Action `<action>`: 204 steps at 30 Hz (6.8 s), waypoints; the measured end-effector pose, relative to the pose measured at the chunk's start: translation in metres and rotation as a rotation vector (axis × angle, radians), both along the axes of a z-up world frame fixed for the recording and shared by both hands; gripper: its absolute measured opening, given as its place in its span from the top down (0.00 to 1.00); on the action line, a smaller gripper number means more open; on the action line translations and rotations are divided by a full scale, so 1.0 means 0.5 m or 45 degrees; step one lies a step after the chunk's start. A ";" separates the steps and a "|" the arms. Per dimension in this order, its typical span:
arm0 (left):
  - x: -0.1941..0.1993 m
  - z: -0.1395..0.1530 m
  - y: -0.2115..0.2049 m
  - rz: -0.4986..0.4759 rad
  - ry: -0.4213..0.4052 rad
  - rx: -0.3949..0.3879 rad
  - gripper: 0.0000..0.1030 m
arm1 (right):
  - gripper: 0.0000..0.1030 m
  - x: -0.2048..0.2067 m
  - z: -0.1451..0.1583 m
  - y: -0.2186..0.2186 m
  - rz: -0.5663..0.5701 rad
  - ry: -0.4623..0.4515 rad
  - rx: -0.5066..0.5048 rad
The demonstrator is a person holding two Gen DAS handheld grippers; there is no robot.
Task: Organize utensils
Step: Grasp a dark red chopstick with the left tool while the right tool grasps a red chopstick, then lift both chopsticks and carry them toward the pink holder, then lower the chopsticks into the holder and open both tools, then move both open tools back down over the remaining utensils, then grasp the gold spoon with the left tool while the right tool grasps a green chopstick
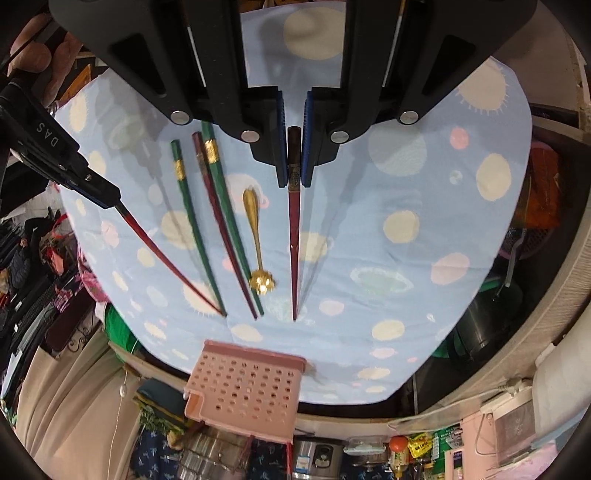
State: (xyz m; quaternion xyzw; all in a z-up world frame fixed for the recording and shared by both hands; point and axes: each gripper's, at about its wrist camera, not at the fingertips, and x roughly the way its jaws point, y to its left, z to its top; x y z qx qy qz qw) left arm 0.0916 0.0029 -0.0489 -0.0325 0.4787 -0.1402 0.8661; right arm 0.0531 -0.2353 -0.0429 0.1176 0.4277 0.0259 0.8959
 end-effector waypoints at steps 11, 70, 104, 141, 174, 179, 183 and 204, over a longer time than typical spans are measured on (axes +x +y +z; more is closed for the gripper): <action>0.056 0.146 0.033 0.075 -0.184 -0.047 0.93 | 0.93 0.034 0.148 -0.044 -0.047 -0.221 0.009; 0.546 0.386 -0.064 0.165 -0.508 -0.131 0.93 | 0.93 0.560 0.332 -0.127 -0.111 -0.436 0.083; 0.324 0.257 -0.038 0.142 -0.368 0.030 0.73 | 0.71 0.275 0.225 -0.081 -0.066 -0.287 0.028; 0.067 -0.028 -0.019 0.081 -0.087 0.196 0.73 | 0.71 0.038 -0.091 0.057 0.095 0.141 -0.014; 0.033 -0.083 -0.059 -0.006 0.001 0.189 0.47 | 0.93 0.023 -0.123 0.052 0.054 0.139 -0.101; 0.049 -0.091 -0.079 -0.031 0.014 0.174 0.44 | 0.93 0.029 -0.123 0.026 0.020 0.148 -0.065; 0.069 -0.106 -0.091 -0.034 0.053 0.146 0.44 | 0.93 0.033 -0.125 0.019 0.018 0.154 -0.044; 0.070 -0.104 -0.098 -0.071 0.068 0.097 0.90 | 0.93 0.033 -0.120 0.020 0.024 0.153 -0.031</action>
